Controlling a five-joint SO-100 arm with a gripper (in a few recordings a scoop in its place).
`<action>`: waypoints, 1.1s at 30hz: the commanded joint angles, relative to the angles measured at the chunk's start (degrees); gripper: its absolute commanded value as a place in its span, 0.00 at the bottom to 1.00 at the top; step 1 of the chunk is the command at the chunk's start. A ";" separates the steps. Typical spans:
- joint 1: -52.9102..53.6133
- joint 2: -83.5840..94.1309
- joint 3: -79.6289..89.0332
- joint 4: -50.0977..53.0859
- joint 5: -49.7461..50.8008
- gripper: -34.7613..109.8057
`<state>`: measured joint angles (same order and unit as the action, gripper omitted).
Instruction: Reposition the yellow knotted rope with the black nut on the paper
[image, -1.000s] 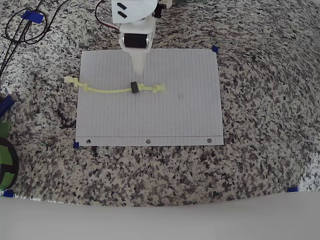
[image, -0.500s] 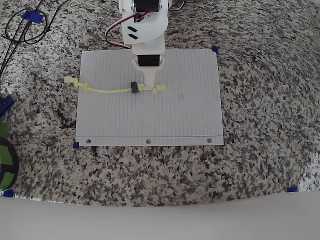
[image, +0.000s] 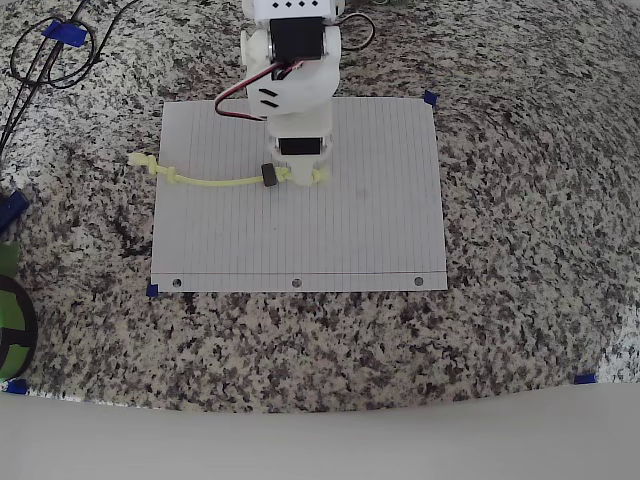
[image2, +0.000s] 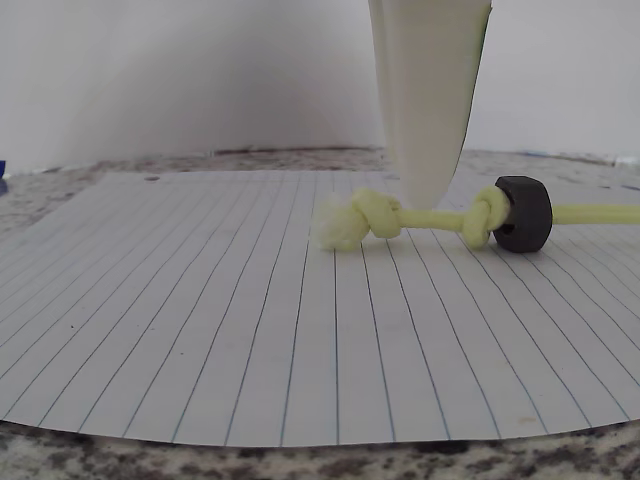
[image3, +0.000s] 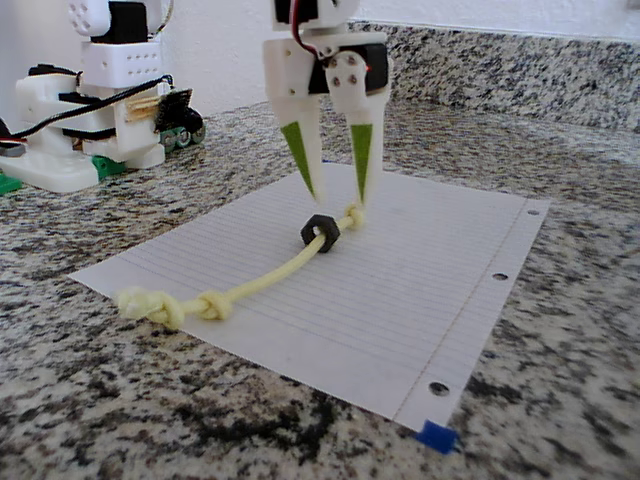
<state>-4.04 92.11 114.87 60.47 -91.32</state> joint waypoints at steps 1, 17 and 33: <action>-0.88 -0.79 -3.25 0.44 0.62 0.52; -3.08 -5.45 -5.01 -1.49 0.53 0.44; -2.55 -6.86 -5.10 -2.02 0.53 0.43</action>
<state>-6.77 85.08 111.71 58.80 -91.32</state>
